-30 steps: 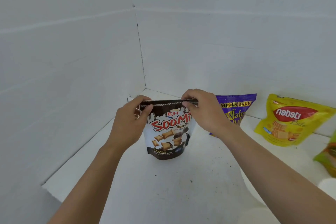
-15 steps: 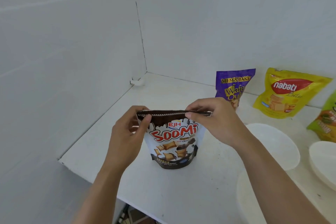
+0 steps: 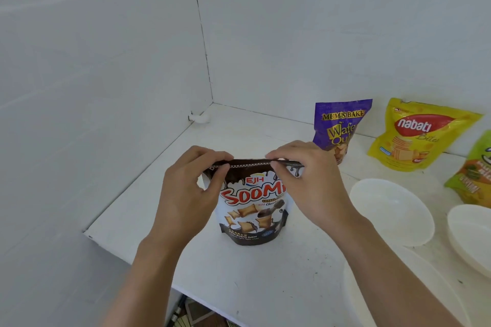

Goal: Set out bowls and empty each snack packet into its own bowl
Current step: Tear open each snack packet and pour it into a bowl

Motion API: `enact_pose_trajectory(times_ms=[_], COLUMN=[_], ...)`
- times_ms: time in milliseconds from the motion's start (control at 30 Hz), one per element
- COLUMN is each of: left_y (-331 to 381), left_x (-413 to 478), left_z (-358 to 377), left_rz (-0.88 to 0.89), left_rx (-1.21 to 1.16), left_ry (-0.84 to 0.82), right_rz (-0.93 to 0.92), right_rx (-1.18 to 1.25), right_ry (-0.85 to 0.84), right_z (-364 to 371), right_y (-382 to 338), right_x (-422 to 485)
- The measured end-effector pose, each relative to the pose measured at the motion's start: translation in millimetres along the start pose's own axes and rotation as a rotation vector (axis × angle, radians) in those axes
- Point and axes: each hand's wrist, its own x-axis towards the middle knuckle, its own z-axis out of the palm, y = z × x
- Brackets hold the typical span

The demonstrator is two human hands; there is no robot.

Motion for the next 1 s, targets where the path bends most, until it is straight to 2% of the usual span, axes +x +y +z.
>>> enact_pose_trajectory(times_ms=[133,233,500,633,833,1000], left_y=[-2.2,-2.7,3.7,9.6,10.1,7.3], left_x=[10.2,12.9,11.4,10.9,5.9,6.0], left_z=[-3.8,-3.2,7.5,14.6,17.9,15.7], left_rz=[0.108,0.095,-0.236,-0.290,-0.147,0.000], left_rx=[0.087,0.058,-0.239,-0.275,-0.158,-0.059], left_ry=[-0.041,-0.053,-0.010,0.037,0.121,0.041], right_rz=[-0.141,-0.159,-0.262,-0.282,-0.314,-0.387], right_rx=[-0.008,-0.028,-0.149,-0.134,-0.129,-0.105], right_ry=[0.020,0.004,0.040,0.039,0.096,0.136], right_z=[8.2,15.5,21.4,22.7,17.8,12.5], right_y=[-6.9,-6.2,-6.0,1.9,17.4,28.2], right_x=[1.0,1.2,5.8,11.1,11.7,13.0])
